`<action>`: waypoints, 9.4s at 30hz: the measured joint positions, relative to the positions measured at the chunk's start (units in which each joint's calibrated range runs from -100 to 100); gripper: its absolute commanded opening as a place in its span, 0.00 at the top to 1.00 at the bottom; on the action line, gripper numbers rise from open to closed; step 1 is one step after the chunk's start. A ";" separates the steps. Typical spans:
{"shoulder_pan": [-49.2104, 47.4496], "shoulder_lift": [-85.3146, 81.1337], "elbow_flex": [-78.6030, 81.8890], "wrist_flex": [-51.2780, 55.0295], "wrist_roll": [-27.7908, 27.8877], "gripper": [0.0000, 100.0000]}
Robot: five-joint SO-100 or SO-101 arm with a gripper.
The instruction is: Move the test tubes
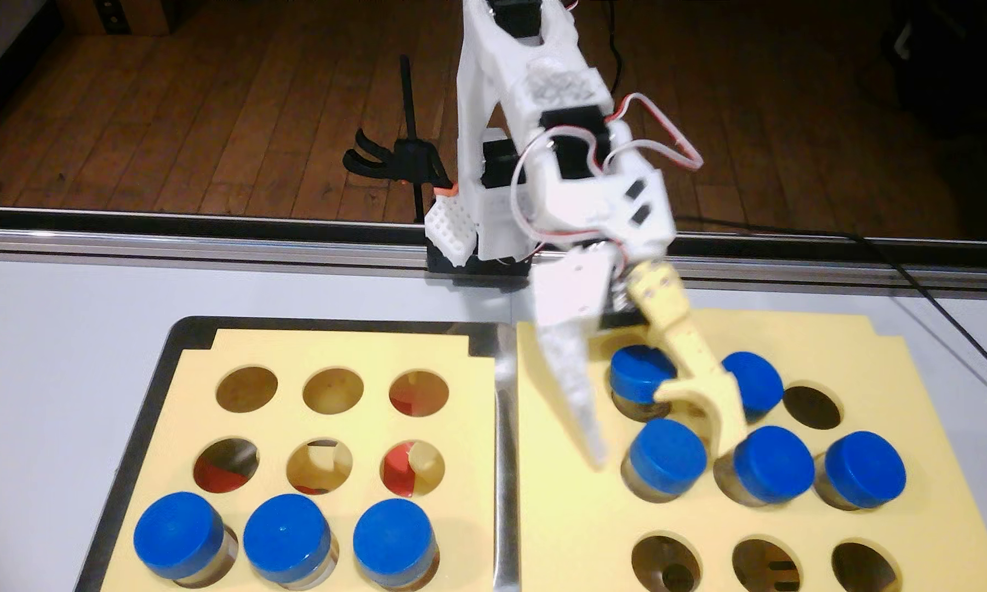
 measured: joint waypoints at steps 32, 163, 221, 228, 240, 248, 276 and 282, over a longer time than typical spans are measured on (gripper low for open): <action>22.05 4.32 0.47 -18.11 2.35 0.65; 29.95 21.78 -13.30 -28.61 2.20 0.79; -4.39 28.14 -27.92 -30.15 2.20 0.92; -6.15 30.00 -24.92 -31.12 0.61 0.68; 6.06 21.36 -26.98 -30.25 0.31 0.70; 27.32 1.27 -8.62 -30.25 2.40 0.70; 36.19 25.51 -17.33 -30.44 2.71 0.70; 36.19 27.80 -20.98 -30.44 2.71 0.90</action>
